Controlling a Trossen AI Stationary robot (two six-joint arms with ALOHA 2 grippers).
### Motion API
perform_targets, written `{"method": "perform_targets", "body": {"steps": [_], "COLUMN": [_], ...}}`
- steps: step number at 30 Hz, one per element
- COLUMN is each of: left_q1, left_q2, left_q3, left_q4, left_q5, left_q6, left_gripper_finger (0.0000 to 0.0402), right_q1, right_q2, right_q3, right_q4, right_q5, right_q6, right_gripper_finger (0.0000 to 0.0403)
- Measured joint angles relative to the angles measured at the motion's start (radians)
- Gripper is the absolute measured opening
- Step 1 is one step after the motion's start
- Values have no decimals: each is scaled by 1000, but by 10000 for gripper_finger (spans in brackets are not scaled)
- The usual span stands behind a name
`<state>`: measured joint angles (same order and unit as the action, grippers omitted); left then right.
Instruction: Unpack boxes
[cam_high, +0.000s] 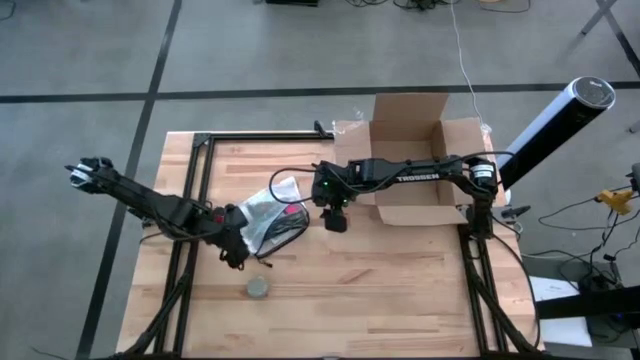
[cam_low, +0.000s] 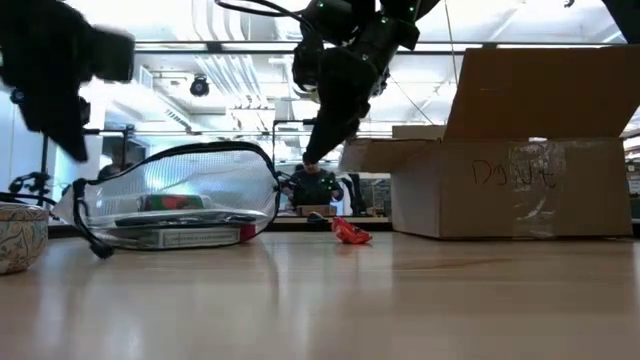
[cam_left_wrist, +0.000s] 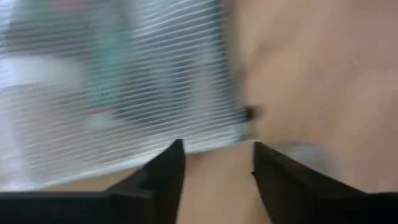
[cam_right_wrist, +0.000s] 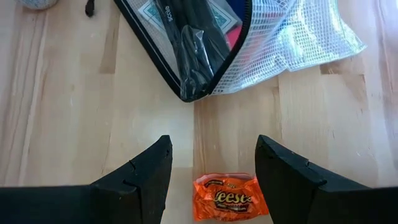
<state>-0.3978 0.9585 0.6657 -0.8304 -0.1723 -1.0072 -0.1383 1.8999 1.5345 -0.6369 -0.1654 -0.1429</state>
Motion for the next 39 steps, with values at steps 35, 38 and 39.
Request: {"method": "perform_targets", "body": {"steps": [35,38,39], "left_q1": [-230,-227,-226], "left_q2": [532,530,529], "left_q3": [203,203,203], "left_q4": [204,198,198], "left_q5": [156,156,156], "left_q6": [48,30,23], "left_gripper_finger": [395,395,395], "right_q1": [0,0,0], "right_q2": [0,0,0], "right_q3": [0,0,0], "right_q4": [21,21,21], "right_q5": [-3,-3,-3], "right_q6": [12,12,13], "right_gripper_finger": [199,199,199]}}
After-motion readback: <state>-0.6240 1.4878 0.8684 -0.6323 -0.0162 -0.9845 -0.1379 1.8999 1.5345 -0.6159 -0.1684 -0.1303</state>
